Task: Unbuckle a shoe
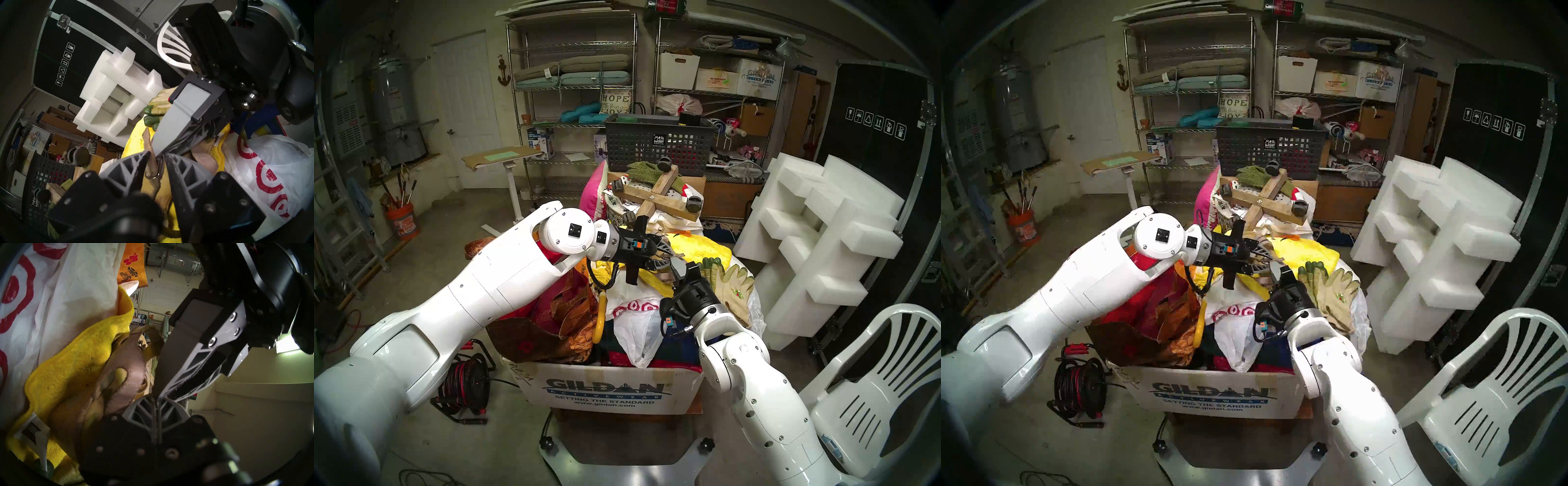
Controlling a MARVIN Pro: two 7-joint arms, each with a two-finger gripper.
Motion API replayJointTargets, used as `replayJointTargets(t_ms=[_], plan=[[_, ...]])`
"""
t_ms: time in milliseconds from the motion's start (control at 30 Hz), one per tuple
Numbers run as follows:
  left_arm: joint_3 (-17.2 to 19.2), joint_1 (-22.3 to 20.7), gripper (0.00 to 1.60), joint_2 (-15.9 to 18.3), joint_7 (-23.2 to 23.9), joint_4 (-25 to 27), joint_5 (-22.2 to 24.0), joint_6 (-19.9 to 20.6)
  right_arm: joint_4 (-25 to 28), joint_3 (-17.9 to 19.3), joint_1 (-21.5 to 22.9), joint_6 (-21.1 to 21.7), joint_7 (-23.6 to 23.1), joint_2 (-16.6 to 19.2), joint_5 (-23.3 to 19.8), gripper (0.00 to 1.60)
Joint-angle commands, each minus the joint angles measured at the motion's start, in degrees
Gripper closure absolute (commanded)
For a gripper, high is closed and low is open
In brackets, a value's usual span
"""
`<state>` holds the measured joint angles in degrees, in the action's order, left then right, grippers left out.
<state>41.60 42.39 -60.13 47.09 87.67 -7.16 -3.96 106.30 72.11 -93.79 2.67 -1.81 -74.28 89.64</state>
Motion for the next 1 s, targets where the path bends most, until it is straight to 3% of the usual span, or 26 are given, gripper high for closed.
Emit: replayJointTargets(t_ms=[0,667,967], plan=[[1.33,-0.02,0.82,0.97,-1.4,2.27,-0.14,0.61,1.11,-0.26,0.37,-0.06,-0.07,-0.22,0.06,1.6],[1.27,1.02,0.82,3.56,-2.65,3.97,-0.65,1.66,1.52,0.61,0.17,0.54,-0.2,-0.37,-0.48,1.6],[1.14,0.79,0.82,2.43,-4.84,2.39,-2.38,1.98,2.07,0.42,-0.1,0.44,-0.44,-0.22,-0.66,1.6]])
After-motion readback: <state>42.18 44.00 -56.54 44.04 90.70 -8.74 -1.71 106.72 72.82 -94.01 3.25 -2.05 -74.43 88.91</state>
